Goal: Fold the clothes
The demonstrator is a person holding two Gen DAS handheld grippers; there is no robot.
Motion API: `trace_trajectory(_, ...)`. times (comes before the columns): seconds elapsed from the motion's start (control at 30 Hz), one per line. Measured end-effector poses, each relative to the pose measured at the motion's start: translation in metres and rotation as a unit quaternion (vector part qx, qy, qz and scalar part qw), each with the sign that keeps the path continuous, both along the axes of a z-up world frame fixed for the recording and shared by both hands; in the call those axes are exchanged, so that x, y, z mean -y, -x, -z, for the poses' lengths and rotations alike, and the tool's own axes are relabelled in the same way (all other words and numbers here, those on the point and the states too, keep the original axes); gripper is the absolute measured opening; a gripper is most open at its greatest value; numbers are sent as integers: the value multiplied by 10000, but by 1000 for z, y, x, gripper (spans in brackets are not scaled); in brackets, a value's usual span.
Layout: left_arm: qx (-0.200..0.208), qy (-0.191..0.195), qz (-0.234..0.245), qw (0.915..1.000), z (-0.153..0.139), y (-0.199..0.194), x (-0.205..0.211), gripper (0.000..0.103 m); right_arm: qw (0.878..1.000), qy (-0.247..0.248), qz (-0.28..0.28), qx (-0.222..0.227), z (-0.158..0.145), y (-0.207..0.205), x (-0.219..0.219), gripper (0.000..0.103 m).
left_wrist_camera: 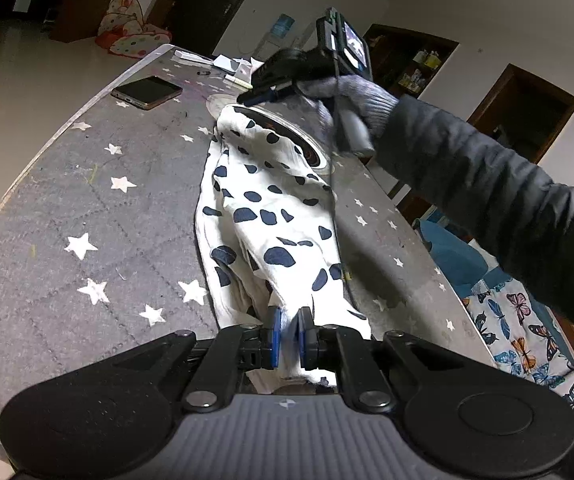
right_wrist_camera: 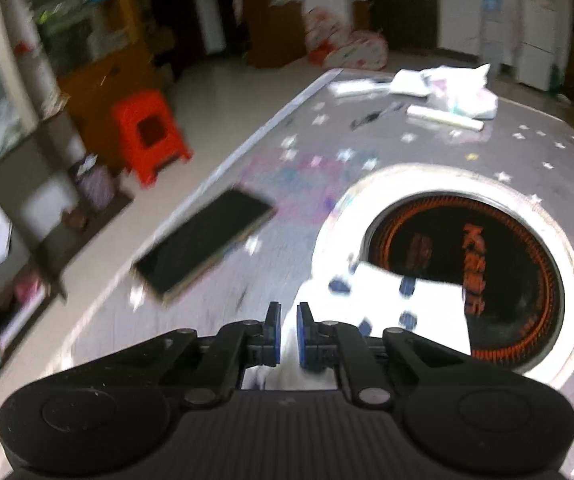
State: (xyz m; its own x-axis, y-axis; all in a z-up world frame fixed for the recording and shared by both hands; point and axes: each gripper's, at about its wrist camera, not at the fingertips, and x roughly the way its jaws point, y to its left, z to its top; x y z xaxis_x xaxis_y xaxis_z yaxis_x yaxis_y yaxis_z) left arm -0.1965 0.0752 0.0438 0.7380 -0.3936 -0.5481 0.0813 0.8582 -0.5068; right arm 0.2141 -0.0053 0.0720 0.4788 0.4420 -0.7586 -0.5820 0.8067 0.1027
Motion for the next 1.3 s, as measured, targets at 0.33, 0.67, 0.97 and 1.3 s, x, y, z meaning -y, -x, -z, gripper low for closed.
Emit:
trace_trajectory(0.33,-64,-42,-93,9999,0,-1,-2,10,9998,53,184,-63,29,-16,-18,39)
trace_trajectory(0.67,-121,-38,-90,9999,2,-3,-8,10,9979,166,601,174,42,-26,-18,3)
trace_trajectory(0.97,-275,-81,-228,9993,8,-5,-12,13,9981,-252,542,-132,45,-38,-18,7)
trace_trajectory(1.3,-111,-338,-178,9992,-5,2,-13,25,9998,-149,-39,88,1,-14,18,15)
